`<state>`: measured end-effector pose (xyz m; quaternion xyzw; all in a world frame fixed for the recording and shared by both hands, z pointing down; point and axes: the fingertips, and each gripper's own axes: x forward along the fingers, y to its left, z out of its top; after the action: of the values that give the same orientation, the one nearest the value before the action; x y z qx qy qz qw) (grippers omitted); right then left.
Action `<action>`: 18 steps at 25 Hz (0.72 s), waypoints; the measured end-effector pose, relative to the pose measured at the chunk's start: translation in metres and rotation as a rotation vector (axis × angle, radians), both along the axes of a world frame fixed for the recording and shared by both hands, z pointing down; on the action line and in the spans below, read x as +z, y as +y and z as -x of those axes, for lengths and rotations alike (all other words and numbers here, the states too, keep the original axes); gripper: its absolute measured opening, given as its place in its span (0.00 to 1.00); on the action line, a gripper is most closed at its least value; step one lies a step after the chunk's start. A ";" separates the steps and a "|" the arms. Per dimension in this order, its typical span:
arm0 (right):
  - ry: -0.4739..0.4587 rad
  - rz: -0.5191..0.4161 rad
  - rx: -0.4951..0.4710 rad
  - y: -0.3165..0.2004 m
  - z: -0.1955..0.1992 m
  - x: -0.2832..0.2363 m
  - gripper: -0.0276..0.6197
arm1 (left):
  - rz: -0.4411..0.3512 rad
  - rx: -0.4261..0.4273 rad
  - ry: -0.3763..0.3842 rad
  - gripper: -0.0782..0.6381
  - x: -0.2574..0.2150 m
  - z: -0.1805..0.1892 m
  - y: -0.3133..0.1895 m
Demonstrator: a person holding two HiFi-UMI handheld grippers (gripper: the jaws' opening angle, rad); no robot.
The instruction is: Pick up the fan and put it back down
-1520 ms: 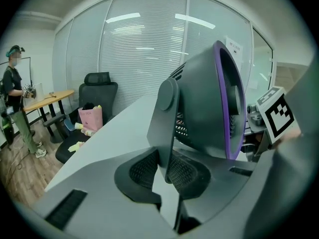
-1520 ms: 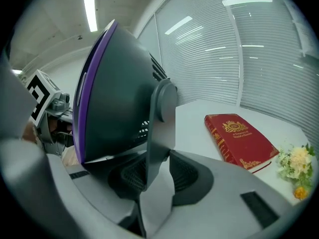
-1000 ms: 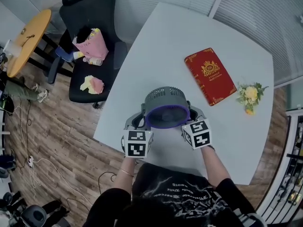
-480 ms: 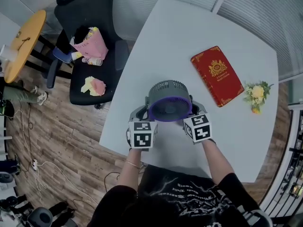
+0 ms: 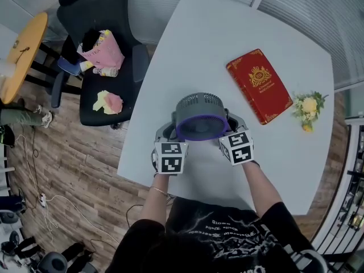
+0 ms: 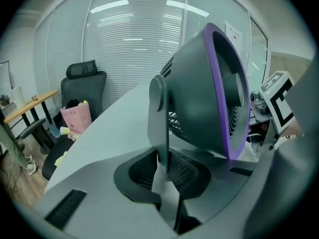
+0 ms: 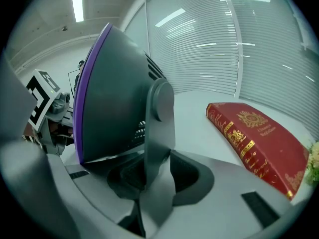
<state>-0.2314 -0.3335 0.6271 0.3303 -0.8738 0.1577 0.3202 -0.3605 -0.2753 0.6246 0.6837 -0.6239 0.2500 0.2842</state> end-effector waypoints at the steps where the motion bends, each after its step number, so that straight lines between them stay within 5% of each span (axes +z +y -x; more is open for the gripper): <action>1: 0.004 -0.009 -0.008 0.000 0.000 0.000 0.23 | -0.006 0.005 -0.006 0.18 0.000 0.000 0.000; 10: 0.023 -0.060 -0.049 0.005 0.000 0.004 0.26 | -0.073 0.003 0.000 0.19 0.004 -0.003 0.003; 16: 0.024 -0.039 -0.098 0.010 0.003 0.006 0.40 | -0.077 0.006 -0.007 0.20 0.006 -0.004 0.004; 18: 0.023 -0.027 -0.095 0.013 0.002 0.007 0.44 | -0.058 0.008 0.013 0.32 0.008 -0.004 0.006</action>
<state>-0.2339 -0.3207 0.6341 0.2944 -0.8869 0.1265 0.3327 -0.3562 -0.2694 0.6327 0.6959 -0.6263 0.2283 0.2672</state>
